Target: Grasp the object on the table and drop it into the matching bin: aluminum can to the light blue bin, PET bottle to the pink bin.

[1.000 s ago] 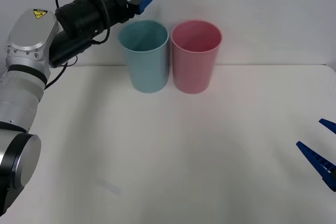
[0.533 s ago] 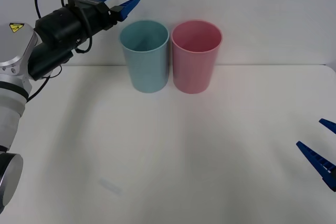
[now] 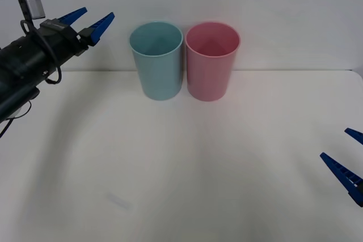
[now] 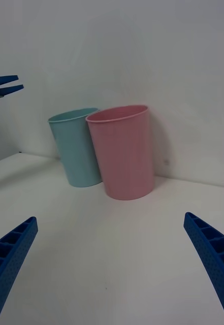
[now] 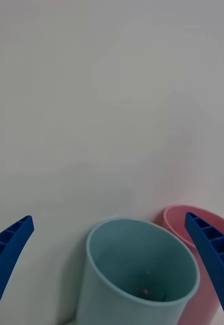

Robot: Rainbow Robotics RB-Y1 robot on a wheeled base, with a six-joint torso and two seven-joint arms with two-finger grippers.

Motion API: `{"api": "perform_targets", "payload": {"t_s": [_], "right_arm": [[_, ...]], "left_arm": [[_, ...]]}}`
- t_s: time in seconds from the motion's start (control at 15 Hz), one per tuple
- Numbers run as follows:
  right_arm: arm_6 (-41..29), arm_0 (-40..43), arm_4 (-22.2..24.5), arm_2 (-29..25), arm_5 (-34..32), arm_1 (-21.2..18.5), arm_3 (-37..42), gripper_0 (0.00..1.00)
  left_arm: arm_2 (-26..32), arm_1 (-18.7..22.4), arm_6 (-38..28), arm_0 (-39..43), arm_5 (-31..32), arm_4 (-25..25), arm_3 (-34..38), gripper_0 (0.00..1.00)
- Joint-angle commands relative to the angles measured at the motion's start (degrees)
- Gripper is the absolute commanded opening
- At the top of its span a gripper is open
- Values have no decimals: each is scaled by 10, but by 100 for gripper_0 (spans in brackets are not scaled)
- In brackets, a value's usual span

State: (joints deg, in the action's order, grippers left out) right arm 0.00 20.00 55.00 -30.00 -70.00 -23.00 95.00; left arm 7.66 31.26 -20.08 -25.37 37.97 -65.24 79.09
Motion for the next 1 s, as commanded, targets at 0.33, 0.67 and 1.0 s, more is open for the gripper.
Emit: {"api": "perform_targets", "payload": {"t_s": [0.33, 0.67, 1.0], "right_arm": [[0, 0, 0, 0, 0, 0, 0, 100], [0, 0, 0, 0, 0, 0, 0, 100], [0, 0, 0, 0, 0, 0, 0, 100]], "left_arm": [[135, -1, 22, 132, 105, -11, 79, 100], [215, 3, 59, 191, 237, -11, 79, 100], [230, 20, 125, 258, 291, 24, 80, 100]]}}
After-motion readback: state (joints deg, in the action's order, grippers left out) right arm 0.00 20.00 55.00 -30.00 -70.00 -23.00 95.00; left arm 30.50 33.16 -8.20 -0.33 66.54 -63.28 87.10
